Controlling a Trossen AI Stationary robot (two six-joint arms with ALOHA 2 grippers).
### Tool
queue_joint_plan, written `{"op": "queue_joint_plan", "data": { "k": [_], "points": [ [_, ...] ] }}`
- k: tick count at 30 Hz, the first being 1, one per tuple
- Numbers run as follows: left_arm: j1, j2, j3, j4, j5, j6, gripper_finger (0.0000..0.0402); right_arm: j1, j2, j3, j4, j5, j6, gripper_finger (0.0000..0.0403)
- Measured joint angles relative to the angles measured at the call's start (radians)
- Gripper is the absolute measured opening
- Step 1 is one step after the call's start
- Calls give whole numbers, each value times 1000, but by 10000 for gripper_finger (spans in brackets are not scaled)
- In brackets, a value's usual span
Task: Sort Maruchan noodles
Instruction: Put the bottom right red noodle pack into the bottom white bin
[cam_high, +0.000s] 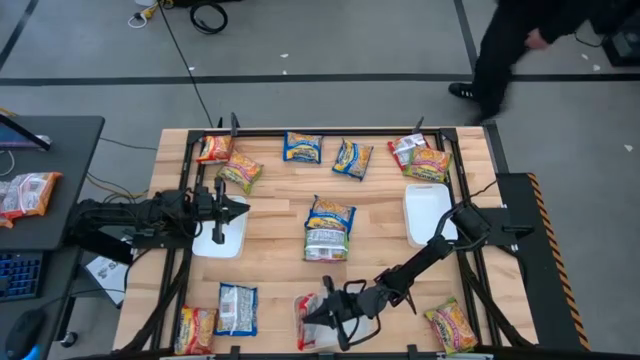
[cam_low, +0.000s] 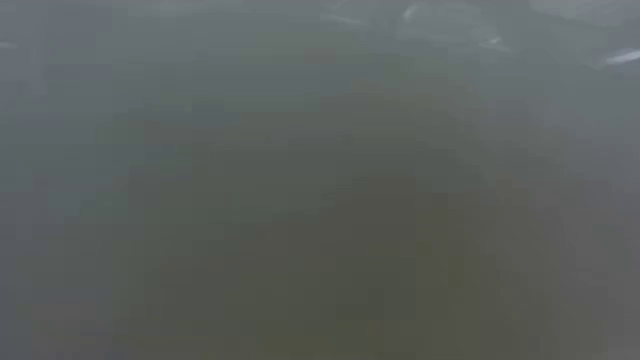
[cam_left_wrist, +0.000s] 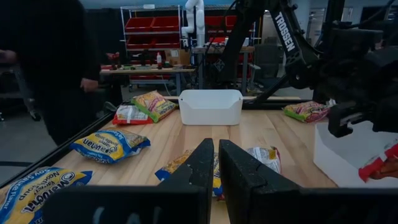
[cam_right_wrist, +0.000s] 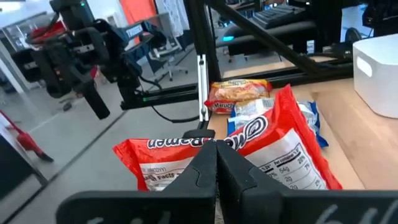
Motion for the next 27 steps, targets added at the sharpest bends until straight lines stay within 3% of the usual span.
{"op": "queue_joint_plan", "data": {
  "k": [9,15,27],
  "points": [
    [0,0,0,0,0,0,32,-7,0,0,-28,1,199,5],
    [0,0,0,0,0,0,32,-32,-4,1,-136,-19,306,5],
    [0,0,0,0,0,0,32,-82,-1,-2,-118,41,199,7]
  ]
}}
